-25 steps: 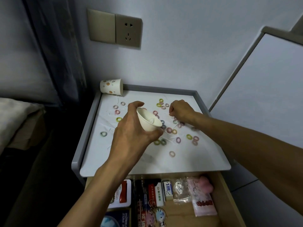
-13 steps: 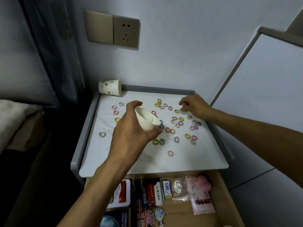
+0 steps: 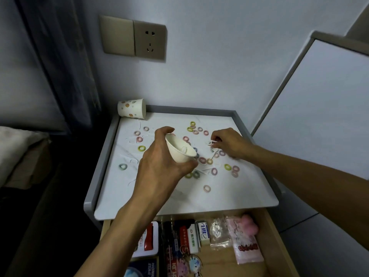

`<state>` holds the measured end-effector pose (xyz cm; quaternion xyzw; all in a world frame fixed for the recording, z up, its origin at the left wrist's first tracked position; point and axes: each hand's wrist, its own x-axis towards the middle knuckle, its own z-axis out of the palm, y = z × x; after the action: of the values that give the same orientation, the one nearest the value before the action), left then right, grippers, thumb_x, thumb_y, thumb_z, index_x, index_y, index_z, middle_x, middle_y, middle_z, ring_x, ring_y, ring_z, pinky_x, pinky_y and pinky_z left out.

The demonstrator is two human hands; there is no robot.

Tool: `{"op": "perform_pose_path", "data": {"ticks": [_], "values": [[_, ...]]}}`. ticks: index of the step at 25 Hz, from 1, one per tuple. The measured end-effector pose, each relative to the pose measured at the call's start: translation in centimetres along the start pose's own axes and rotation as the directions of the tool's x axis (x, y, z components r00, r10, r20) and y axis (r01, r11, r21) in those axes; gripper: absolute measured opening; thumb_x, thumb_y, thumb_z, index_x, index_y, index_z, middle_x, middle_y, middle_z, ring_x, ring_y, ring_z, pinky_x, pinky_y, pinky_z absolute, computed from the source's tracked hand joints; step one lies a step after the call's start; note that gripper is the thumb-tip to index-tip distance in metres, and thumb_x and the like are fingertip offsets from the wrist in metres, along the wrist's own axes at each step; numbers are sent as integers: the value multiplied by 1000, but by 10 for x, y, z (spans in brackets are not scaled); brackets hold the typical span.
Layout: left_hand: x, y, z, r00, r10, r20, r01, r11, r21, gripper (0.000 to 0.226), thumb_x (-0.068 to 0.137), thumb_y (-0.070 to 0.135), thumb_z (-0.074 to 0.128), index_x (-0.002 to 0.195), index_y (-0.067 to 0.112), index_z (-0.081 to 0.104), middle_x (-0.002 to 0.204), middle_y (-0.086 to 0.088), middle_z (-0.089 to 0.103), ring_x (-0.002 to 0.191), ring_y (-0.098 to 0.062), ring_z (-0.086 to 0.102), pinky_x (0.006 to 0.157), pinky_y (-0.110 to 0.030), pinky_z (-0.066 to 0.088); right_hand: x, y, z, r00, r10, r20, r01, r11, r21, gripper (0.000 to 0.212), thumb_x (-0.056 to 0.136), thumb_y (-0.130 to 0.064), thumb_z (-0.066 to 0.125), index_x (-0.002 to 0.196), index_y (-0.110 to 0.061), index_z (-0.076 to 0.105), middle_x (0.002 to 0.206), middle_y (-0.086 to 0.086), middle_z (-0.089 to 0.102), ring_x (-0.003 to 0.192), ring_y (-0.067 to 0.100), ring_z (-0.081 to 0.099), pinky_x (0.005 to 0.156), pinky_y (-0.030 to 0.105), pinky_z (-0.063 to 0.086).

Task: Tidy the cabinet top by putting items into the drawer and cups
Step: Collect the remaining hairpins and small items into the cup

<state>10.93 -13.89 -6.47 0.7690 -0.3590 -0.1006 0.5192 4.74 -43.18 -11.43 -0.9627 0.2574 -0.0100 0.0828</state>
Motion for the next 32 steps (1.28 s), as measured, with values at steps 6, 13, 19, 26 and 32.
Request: {"op": "perform_pose_path", "data": {"ticks": [6,13,19,26,32], "values": [[2,-2,-4,1000,-16,-11,16,1000,-7,82,66,41,85,133,34,38,114,7,57,99,-17,57,65,-12,41,14,-5,-8,999,19,43,-21,998,65,12,93,-22,63,90,-13,57,84,1,59,75,17,52,62,29,37],[2,-1,-5,1000,-17,-9,17,1000,-2,83,66,42,85,133,34,37,113,8,57,99,-17,56,64,-11,39,18,-1,-24,987,106,-118,-88,985,149,11,87,-17,72,84,-19,61,77,-11,54,67,0,48,58,16,33],[1,0,-4,1000,-6,-7,6,1000,-1,82,66,42,85,133,33,38,113,8,56,98,-16,57,65,-12,42,4,-2,-8,999,42,1,-42,999,-2,22,86,-20,73,105,-9,71,102,5,70,83,16,59,72,27,44],[2,0,-1,1000,-11,-6,11,1000,-4,83,66,40,85,134,32,38,113,9,54,98,-15,55,66,-16,43,-6,2,-5,993,106,45,-106,994,17,26,86,-20,73,109,-9,68,103,4,66,84,16,56,70,24,39],[0,0,1,1000,-8,5,8,1000,-2,83,66,38,86,134,32,38,114,8,55,97,-16,58,69,-20,47,-7,-6,1,994,104,-45,-105,994,-15,23,86,-21,72,105,-9,72,102,9,71,90,25,65,82,40,54]]}}
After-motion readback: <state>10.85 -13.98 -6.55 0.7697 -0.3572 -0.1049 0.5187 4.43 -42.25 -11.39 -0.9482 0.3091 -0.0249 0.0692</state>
